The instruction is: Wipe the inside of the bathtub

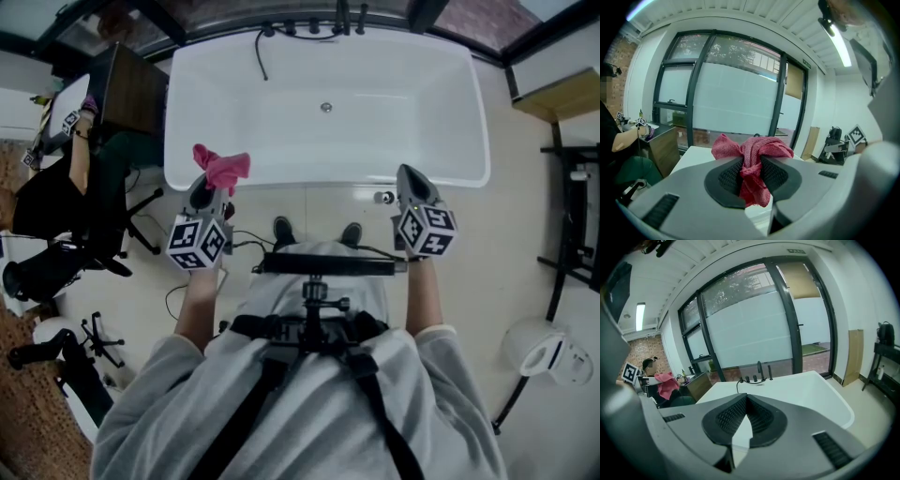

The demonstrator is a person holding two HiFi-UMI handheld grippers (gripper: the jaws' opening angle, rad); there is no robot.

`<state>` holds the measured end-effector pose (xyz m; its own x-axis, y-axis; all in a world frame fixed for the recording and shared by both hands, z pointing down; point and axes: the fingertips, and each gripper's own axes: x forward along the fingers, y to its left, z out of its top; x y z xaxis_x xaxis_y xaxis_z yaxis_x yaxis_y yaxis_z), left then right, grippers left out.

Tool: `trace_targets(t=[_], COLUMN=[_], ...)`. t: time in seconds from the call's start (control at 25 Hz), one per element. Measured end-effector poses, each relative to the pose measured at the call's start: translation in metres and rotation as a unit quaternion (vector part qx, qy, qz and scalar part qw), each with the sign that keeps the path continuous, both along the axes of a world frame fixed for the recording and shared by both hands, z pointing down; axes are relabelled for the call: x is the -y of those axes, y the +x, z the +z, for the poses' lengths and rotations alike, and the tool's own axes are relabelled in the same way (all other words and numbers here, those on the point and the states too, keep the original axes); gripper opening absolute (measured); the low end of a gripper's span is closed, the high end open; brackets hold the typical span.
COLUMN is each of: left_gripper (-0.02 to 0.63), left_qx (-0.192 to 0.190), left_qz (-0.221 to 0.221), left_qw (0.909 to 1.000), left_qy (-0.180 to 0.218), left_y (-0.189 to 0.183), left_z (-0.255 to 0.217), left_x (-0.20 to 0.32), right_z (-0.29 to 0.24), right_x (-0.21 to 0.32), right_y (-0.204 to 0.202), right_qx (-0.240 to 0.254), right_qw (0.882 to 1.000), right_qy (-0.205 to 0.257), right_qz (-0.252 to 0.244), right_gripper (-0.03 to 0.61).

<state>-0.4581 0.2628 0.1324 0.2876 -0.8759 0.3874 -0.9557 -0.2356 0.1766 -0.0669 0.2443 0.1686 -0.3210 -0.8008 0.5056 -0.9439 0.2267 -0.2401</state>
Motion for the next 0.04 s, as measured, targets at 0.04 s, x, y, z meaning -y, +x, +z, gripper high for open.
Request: trace_targets(t=[0.04], left_gripper=[0.086], left_qx=[0.0], left_qz=[0.0], left_qw=[1.0], left_qy=[0.0], left_y=[-0.0004], left_z=[0.0002], left_x=[-0.0008], right_z=[0.0001], right_x=[-0.0003], right_y=[-0.0001], right_qx=[0.0], right_qw=[1.0], right_qy=[0.0], right_qz=[0.0], right_gripper=[0.008])
